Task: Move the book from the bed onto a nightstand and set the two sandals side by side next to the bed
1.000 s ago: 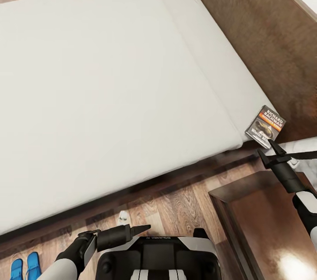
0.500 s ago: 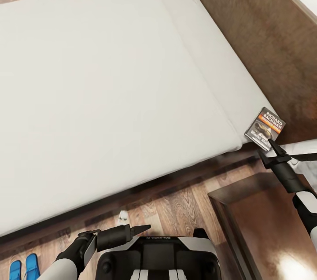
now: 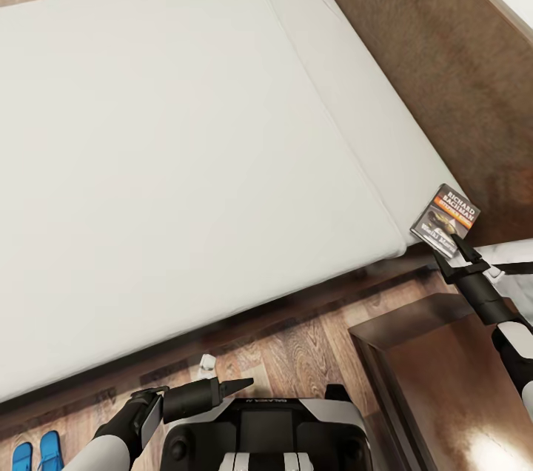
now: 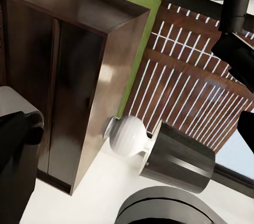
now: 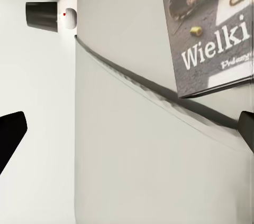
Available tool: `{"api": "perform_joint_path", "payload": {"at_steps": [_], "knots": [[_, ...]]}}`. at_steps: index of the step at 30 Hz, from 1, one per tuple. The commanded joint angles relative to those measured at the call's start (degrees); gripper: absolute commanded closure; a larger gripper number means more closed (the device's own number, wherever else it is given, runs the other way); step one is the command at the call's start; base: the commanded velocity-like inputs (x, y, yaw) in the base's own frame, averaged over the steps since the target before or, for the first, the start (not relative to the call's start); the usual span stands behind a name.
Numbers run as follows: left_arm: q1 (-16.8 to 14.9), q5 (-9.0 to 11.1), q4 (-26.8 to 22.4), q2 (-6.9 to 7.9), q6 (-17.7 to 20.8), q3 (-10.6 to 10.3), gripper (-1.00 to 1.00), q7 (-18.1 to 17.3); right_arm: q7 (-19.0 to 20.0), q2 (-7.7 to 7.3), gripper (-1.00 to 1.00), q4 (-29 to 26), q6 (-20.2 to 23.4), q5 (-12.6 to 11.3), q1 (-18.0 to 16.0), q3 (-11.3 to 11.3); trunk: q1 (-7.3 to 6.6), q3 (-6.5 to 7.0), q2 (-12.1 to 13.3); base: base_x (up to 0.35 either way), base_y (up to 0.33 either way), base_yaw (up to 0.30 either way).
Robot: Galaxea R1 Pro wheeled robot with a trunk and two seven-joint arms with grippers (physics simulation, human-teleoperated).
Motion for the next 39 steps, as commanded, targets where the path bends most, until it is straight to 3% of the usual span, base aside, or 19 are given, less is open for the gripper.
{"api": "perform_joint_path", "payload": {"at_steps": [1,39], "knots": [[0.0,-0.6,-0.1,-0.07,0.6,0.5,-1.0,-0.3,0.0,0.01,-1.0,0.0,0.5,-0.4,0.0,0.0,0.23,-0.21,-0.4,0.0,0.0,0.0],[0.0,-0.6,-0.1,-0.07,0.6,0.5,-1.0,-0.3,0.0,-0.01,-1.0,0.0,0.5,-0.4,0.0,0.0,8.57,-7.03,-15.7,0.0,0.0,0.0]]}}
